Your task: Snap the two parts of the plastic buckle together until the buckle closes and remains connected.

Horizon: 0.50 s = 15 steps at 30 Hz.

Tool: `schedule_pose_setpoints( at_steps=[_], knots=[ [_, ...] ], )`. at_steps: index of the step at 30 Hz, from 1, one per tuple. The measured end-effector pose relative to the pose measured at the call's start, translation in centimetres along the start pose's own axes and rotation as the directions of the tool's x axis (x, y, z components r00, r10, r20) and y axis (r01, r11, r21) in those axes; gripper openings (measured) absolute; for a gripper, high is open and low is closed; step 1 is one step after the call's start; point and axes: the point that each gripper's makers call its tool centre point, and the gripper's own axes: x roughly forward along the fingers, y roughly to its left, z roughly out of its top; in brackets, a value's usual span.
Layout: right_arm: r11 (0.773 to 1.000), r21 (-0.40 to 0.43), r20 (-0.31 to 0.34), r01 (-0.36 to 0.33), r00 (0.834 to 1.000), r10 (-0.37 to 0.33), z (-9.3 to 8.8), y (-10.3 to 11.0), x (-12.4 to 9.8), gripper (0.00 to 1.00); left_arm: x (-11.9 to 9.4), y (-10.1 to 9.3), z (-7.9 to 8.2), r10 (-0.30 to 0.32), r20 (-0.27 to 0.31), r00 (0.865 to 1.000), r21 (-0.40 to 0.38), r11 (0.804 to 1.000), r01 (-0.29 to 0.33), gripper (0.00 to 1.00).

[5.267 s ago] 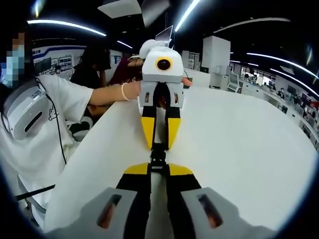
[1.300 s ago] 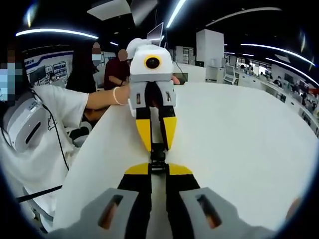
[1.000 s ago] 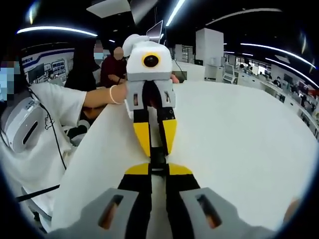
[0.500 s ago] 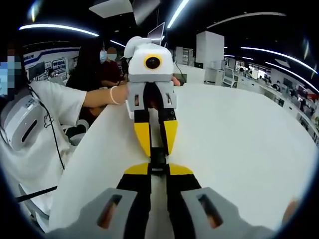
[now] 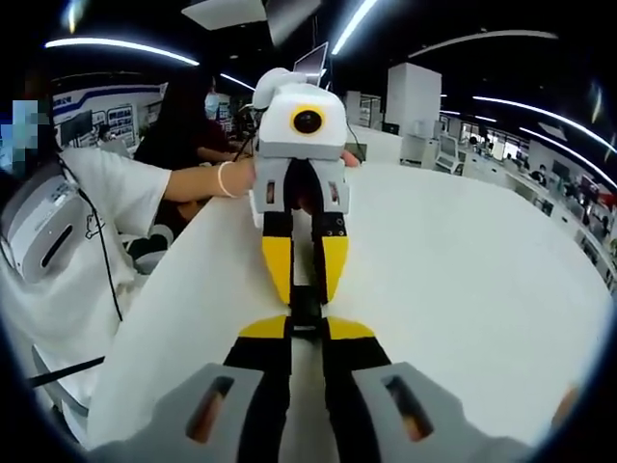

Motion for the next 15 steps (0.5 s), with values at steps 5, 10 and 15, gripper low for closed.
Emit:
schedule_pose_setpoints(
  at_steps=[5, 10, 15],
  knots=[
    [1.0, -0.005, 0.011, -0.001, 1.0, 0.001, 0.1, -0.2, 0.0, 0.1, -0.2, 0.2, 0.0, 0.01, 0.003, 1.0, 0.008, 1.0, -0.01, 0.16],
    [1.0, -0.014, 0.019, -0.006, 1.0, 0.006, 0.1, -0.5, 0.1, 0.1, -0.5, 0.7, 0.2, 0.028, 0.021, 0.999, 0.002, 1.0, -0.028, 0.18],
    [1.0, -0.018, 0.022, 0.001, 1.0, -0.001, -0.1, -1.2, 0.0, 0.1, -1.1, 1.6, 0.3, 0.066, 0.05, 0.997, -0.01, 0.998, -0.066, 0.22]
  ],
)
